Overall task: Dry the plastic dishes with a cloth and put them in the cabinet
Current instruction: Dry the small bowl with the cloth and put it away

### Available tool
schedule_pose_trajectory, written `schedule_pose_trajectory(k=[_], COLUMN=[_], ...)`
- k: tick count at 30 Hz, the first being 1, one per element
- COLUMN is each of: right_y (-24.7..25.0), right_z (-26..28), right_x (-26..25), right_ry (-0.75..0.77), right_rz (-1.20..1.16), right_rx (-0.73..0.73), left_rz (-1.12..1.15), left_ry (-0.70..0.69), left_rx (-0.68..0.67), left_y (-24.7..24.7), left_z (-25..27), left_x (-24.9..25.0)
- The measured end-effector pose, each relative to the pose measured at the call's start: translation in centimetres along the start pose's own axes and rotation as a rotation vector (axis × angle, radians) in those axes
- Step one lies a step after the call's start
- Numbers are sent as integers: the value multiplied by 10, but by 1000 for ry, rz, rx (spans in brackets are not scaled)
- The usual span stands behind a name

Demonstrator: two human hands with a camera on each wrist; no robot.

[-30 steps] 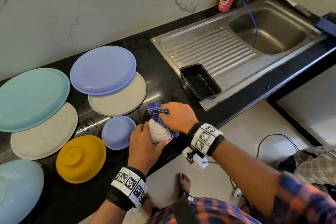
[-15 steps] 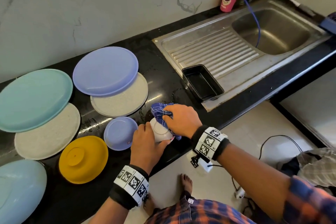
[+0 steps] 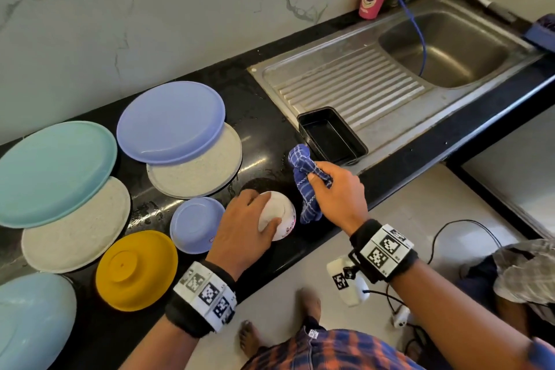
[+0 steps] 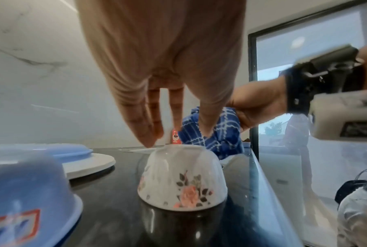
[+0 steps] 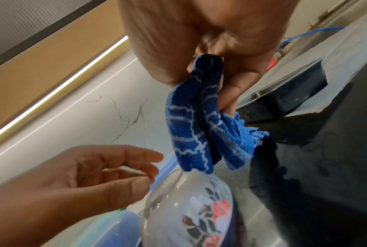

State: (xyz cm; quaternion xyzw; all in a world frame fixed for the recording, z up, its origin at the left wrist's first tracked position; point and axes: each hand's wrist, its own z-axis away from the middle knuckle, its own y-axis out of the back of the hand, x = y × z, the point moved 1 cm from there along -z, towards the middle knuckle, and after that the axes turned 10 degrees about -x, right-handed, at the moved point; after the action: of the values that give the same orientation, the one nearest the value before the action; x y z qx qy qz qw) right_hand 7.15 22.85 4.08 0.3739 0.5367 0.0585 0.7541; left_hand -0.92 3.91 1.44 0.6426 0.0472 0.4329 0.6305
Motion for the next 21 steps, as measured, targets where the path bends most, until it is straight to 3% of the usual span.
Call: schedule_pose_trajectory(k=[3,6,8,12,15,18,21], right_y=[4,-3,-11,-25,-33,-38,-36], right_z=[6,10,8,-11,-24,-35,-39], right_x=[8,13,11,0,-9,-13,-9], right_ry=[8,25,41,57,61,29,34], right_rz=[38,81,112,179,274,246,211], right_rx=[-49,-106,-122,-111,-157,-253,-313], left_rz=[-128,-173,-220,-274,-318,-253,-250], left_ry=[-211,-240,-212,34,-19,37,47], left_rx=[-231,-366,-334,-139,-60,-212,-249], left_y=[6,18,19,10,13,19,20], left_z=[-14,-26,-30,-32,-36,-39,-43], left_x=[-8,-13,-10,9,16,4,-3])
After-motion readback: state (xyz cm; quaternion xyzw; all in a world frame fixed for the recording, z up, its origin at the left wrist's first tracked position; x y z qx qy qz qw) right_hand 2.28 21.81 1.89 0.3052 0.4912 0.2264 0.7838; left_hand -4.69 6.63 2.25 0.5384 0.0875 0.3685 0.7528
